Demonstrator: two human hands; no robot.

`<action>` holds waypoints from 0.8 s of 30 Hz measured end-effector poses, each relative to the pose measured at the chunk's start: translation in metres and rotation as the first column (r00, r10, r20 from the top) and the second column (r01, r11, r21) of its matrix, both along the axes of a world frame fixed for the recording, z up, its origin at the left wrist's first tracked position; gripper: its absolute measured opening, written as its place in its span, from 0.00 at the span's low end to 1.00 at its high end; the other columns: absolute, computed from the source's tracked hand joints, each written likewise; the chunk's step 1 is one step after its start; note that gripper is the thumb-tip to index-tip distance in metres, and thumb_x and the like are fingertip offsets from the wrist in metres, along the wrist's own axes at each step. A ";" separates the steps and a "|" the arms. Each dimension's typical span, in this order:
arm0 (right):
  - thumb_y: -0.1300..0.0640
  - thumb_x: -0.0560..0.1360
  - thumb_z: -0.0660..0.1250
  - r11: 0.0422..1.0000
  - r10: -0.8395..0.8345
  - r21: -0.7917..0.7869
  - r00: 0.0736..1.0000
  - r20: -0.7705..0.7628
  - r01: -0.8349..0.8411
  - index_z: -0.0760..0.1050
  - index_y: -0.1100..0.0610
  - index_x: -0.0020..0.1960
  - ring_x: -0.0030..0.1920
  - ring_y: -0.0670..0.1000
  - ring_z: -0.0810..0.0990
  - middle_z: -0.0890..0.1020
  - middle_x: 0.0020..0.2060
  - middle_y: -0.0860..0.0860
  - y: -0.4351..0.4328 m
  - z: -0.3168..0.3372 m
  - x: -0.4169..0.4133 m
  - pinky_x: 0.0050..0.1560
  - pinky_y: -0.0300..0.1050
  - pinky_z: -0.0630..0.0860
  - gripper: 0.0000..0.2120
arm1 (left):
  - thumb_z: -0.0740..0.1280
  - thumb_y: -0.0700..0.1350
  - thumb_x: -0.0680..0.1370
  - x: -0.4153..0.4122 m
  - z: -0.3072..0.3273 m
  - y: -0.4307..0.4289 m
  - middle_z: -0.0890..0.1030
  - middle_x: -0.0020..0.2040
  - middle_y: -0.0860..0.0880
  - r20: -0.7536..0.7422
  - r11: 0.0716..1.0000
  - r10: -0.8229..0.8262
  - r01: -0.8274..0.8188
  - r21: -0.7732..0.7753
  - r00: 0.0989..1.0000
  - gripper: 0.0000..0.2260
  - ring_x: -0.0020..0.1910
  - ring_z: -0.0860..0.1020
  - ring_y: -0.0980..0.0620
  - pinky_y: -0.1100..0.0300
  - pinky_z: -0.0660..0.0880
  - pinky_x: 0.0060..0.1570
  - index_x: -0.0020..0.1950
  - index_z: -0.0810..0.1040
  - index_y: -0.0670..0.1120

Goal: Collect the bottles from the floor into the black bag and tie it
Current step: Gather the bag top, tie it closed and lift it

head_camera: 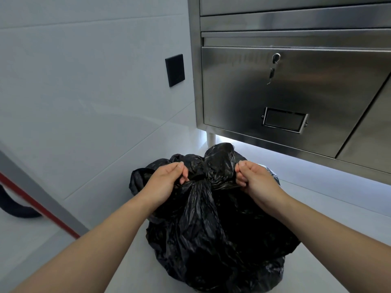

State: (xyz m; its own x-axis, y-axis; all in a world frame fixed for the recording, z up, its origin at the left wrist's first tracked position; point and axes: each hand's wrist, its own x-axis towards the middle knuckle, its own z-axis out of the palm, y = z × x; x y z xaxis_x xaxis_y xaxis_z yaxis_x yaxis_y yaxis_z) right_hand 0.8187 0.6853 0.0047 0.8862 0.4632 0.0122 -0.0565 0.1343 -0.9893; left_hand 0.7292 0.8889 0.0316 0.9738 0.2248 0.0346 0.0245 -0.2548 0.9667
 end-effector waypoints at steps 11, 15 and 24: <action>0.57 0.81 0.52 0.974 0.091 0.174 0.954 0.287 -0.146 0.68 0.59 0.43 0.24 0.47 0.65 0.67 0.25 0.50 0.027 0.075 -0.031 0.31 0.40 0.67 0.11 | 0.57 0.49 0.77 0.010 0.051 -0.036 0.67 0.26 0.57 0.239 0.983 -0.114 0.144 -0.116 0.964 0.15 0.30 0.68 0.57 0.59 0.65 0.38 0.31 0.73 0.52; 0.56 0.79 0.53 0.960 0.247 0.081 0.945 0.214 -0.269 0.68 0.60 0.42 0.23 0.45 0.57 0.63 0.23 0.48 0.015 0.051 -0.033 0.26 0.39 0.56 0.11 | 0.55 0.42 0.81 -0.002 0.035 -0.036 0.65 0.25 0.58 0.146 0.963 -0.266 0.269 -0.003 0.953 0.17 0.27 0.63 0.60 0.69 0.64 0.32 0.32 0.70 0.47; 0.59 0.80 0.53 0.979 0.202 -0.057 0.972 0.121 -0.196 0.68 0.61 0.41 0.23 0.45 0.55 0.61 0.23 0.46 -0.014 0.012 -0.016 0.24 0.35 0.56 0.12 | 0.54 0.52 0.78 -0.014 0.003 -0.012 0.67 0.28 0.56 -0.057 0.921 -0.289 0.294 0.254 0.956 0.16 0.31 0.64 0.57 0.65 0.63 0.35 0.32 0.69 0.52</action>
State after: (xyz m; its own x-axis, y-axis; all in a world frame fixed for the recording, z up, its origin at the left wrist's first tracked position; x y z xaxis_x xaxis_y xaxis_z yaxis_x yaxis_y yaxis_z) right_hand 0.8023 0.6717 0.0162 0.7690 0.6325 0.0928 0.0474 0.0884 -0.9950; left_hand 0.7147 0.8773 0.0343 0.9959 -0.0834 0.0348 -0.0715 -0.4926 0.8673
